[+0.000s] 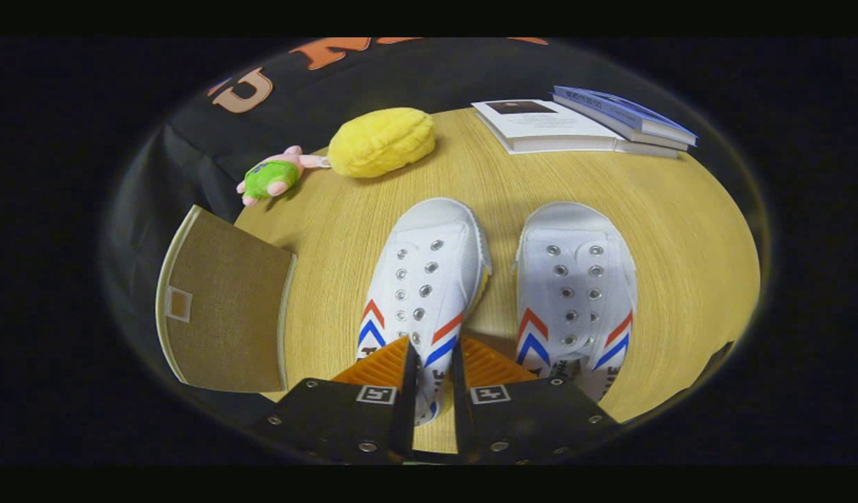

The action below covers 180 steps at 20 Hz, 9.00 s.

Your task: Open the storage box then place both shoes into the box .Put the left shoe in first, then the right shoe, with the right side of both shoes facing outward in a uniform manner.

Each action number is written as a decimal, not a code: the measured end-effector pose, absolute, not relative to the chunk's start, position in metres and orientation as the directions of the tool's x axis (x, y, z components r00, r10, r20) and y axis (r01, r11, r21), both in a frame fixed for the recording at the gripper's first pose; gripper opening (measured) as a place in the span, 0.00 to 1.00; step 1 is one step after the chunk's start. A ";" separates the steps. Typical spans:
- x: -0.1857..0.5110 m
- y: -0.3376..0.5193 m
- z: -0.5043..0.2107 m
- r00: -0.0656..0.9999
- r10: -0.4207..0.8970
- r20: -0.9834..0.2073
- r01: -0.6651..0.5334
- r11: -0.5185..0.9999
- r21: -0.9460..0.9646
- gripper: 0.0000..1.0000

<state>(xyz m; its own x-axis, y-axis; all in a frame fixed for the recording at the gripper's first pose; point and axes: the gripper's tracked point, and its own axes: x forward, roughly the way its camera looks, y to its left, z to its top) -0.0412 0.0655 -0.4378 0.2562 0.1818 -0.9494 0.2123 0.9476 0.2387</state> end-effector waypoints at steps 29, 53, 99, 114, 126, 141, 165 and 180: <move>0.035 0.276 -0.257 0.499 0.466 -0.731 -0.008 0.846 0.534 0.12; 0.004 0.313 -0.284 0.510 0.526 -0.681 -0.128 0.829 0.545 0.56; -0.084 -0.035 -0.432 0.496 0.078 -0.865 0.351 0.893 0.281 0.27; -0.070 -0.028 -0.416 0.541 0.112 -0.833 0.430 0.814 0.389 0.12; -0.005 0.060 -0.329 0.647 0.222 -0.729 0.267 0.830 0.490 0.09; 0.040 0.246 -0.240 0.658 0.424 -0.622 -0.118 0.874 0.470 0.09; 0.029 0.254 -0.214 0.811 0.373 -0.451 -0.245 0.916 0.319 0.68; -0.024 0.004 -0.055 0.999 -0.030 0.034 0.031 0.999 -0.026 0.95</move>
<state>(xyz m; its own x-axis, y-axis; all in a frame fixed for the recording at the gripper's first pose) -0.0240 0.0040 -0.0551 0.9990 -0.0304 0.0340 0.0313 0.9992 -0.0261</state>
